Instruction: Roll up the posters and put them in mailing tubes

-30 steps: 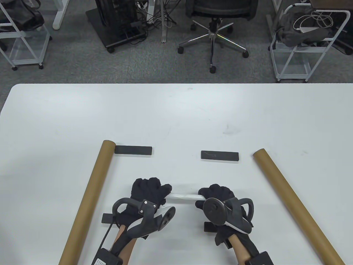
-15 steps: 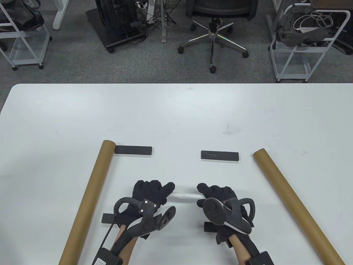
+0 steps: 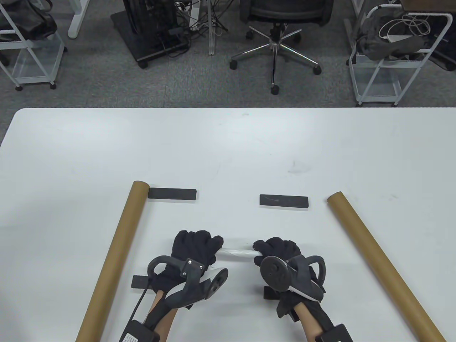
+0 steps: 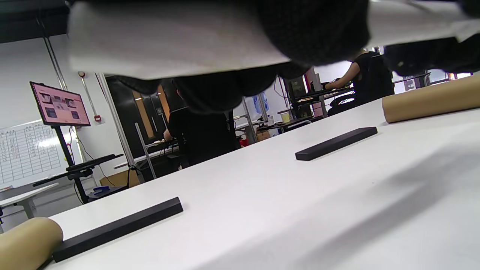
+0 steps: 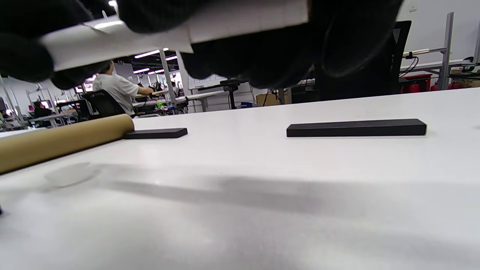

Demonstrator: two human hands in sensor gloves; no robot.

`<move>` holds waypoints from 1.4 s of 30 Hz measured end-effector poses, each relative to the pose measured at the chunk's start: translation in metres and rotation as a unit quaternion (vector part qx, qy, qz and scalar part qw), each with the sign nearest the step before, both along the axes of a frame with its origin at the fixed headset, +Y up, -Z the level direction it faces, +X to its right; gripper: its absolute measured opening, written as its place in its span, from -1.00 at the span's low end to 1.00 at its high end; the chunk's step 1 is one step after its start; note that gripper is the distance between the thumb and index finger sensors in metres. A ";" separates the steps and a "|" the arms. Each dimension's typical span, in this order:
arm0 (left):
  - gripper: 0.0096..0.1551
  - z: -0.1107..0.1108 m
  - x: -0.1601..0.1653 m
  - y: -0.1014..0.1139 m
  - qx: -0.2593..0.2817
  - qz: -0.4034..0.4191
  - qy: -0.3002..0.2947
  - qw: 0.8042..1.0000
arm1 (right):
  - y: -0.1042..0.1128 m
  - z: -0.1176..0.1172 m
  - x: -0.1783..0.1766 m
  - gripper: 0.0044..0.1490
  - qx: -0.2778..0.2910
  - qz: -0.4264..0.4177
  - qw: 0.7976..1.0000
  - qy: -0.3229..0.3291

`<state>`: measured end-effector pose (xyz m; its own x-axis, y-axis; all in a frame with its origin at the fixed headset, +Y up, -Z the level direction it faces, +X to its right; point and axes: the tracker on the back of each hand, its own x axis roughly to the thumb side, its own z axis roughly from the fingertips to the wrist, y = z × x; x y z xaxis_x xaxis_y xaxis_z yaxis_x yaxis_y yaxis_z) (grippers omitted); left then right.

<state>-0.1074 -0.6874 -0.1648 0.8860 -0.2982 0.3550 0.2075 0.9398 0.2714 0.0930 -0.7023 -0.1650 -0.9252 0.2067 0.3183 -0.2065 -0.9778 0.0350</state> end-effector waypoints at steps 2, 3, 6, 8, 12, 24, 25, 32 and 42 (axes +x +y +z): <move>-0.39 -0.001 -0.001 -0.001 -0.014 -0.001 0.002 1.000 | 0.000 0.000 0.000 -0.33 0.001 -0.003 1.000 0.000; -0.39 -0.001 -0.001 -0.002 -0.021 0.003 -0.001 1.000 | -0.001 0.000 0.001 -0.34 0.000 -0.003 1.000 0.002; -0.36 -0.002 -0.002 -0.004 -0.049 0.013 -0.019 0.999 | -0.001 -0.001 0.003 -0.36 -0.006 -0.007 1.000 0.005; -0.35 -0.003 -0.002 -0.003 -0.055 0.025 -0.015 0.998 | -0.002 -0.001 0.003 -0.37 -0.014 -0.013 1.000 0.008; -0.35 -0.003 0.000 -0.003 -0.032 -0.006 -0.009 0.999 | -0.003 -0.002 0.002 -0.37 -0.017 -0.015 1.000 0.009; -0.38 -0.007 -0.003 -0.002 -0.032 0.004 0.005 0.999 | -0.001 -0.009 -0.001 -0.37 -0.019 -0.020 0.999 0.014; -0.38 -0.008 -0.003 -0.001 -0.035 0.008 0.009 0.999 | 0.001 -0.011 -0.002 -0.37 -0.021 -0.018 1.000 0.016; -0.37 -0.012 -0.006 -0.006 -0.018 -0.053 0.033 0.998 | 0.016 -0.020 0.010 -0.20 -0.004 -0.008 1.000 -0.024; -0.37 -0.018 -0.018 -0.005 -0.022 -0.037 0.051 0.998 | 0.032 -0.038 0.058 0.08 -0.050 0.035 0.989 -0.137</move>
